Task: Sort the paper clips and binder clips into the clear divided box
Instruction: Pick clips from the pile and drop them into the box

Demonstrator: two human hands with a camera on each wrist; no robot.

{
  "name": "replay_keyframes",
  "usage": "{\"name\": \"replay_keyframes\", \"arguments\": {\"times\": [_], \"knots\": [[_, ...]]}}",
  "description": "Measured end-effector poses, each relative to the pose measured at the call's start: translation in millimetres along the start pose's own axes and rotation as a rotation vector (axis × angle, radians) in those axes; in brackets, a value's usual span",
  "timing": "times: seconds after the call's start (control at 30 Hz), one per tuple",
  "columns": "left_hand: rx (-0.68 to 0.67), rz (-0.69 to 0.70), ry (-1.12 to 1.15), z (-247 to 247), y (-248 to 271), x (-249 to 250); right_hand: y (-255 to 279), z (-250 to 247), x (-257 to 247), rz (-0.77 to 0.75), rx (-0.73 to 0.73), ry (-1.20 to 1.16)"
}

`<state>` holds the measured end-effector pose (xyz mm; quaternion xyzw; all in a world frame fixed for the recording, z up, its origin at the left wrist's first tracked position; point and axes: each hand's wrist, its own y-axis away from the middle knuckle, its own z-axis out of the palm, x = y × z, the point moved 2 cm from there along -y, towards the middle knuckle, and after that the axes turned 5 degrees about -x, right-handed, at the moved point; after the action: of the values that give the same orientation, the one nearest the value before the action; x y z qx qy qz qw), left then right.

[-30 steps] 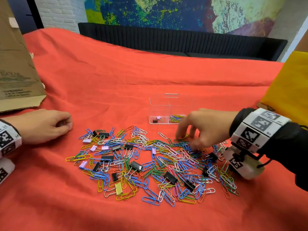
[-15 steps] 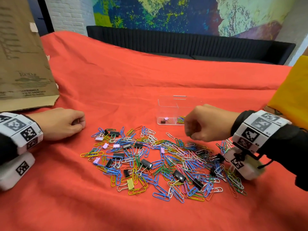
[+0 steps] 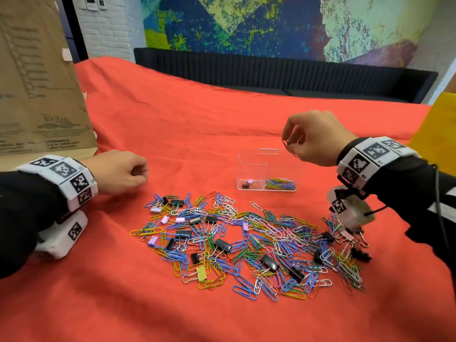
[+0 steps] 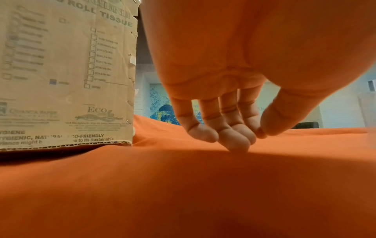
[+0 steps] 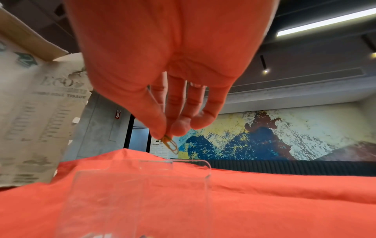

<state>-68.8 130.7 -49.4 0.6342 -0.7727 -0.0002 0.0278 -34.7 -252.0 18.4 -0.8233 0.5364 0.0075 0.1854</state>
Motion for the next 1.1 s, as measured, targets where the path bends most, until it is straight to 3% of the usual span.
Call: {"name": "replay_keyframes", "arguments": {"times": [0.37,0.47,0.57,0.67,1.1], "knots": [[-0.065,-0.056,0.001,17.2,-7.2,-4.0,8.7,1.3,1.7,-0.062,-0.048,0.133],[-0.069,-0.041,-0.016,18.8,-8.8,-4.1,29.1,-1.3,9.3,-0.064,-0.243,0.205],[-0.067,-0.036,-0.028,19.8,-10.5,-4.5,51.1,3.1,33.9,0.029,-0.480,0.305],[-0.060,-0.030,-0.039,21.3,-11.9,-6.2,68.8,9.4,61.4,0.127,-0.614,0.350],[-0.040,-0.054,0.008,27.3,-15.0,-17.8,77.1,31.0,70.4,0.060,-0.574,0.245]]}}
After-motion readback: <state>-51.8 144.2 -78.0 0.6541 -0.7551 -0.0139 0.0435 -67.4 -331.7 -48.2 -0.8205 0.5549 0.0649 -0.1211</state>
